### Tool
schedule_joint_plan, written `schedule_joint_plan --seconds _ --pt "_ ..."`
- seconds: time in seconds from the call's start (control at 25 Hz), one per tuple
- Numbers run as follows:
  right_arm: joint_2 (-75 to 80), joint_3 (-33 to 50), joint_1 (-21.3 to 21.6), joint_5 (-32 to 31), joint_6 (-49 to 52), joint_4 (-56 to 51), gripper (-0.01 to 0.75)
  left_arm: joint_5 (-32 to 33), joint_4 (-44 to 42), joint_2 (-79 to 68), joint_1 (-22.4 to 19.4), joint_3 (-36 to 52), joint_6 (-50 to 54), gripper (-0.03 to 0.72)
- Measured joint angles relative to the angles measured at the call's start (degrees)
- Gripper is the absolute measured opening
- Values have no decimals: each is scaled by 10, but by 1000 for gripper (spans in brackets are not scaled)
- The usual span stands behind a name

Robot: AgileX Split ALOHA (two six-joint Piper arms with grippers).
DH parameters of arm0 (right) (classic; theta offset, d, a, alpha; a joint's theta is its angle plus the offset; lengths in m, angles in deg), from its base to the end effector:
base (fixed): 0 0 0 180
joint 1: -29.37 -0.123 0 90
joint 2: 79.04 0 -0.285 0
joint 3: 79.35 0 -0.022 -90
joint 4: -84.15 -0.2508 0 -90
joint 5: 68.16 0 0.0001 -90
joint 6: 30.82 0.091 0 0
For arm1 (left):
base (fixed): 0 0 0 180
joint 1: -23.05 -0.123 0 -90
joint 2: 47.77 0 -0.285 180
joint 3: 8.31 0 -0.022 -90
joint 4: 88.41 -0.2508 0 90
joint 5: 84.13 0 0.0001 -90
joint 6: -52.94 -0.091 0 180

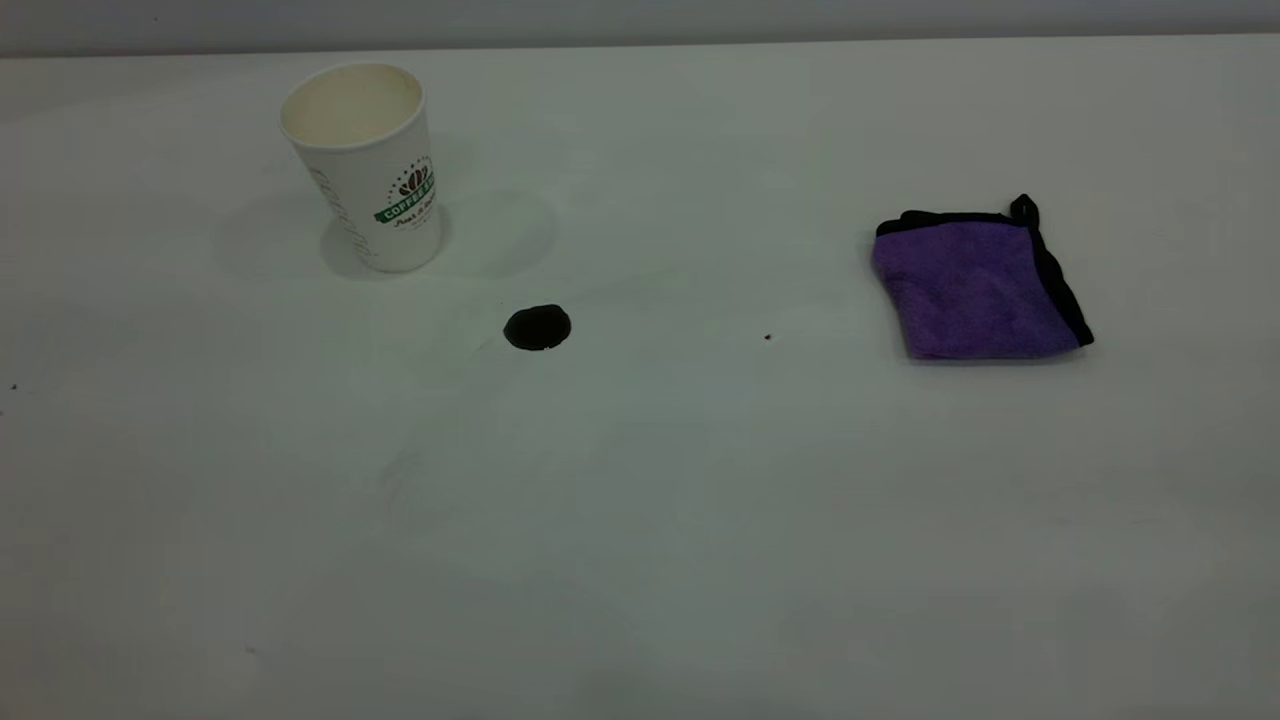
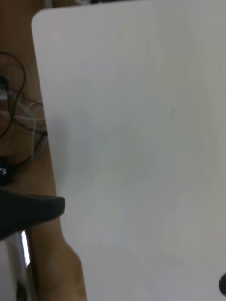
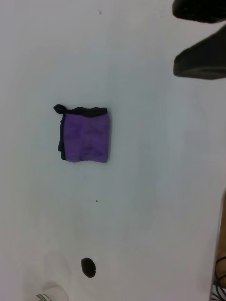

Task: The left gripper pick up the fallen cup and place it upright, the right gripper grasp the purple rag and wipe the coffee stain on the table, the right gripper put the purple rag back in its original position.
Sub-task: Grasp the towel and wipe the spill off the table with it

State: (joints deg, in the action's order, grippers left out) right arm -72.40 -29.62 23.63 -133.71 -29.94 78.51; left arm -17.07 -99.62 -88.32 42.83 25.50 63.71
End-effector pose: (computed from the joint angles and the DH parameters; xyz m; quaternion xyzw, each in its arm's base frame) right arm -0.0103 0.0072 0.2653 -0.0410 0.8723 0.0770 0.4812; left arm 0.0763 -0.0101 0.3274 0.0800 0.9360 0.0074 0.3428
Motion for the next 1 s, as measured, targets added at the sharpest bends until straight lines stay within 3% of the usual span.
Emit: schedule_joint_plan --seconds 0.24,0.68,1.0 --pt "0 0 0 0 0 0 239 0 -41 88 0 41 0 554" --pt "0 0 0 0 0 0 239 -26 128 115 0 149 -132 554" --pt "0 0 0 0 0 0 239 -34 137 115 -3 154 -146 554"
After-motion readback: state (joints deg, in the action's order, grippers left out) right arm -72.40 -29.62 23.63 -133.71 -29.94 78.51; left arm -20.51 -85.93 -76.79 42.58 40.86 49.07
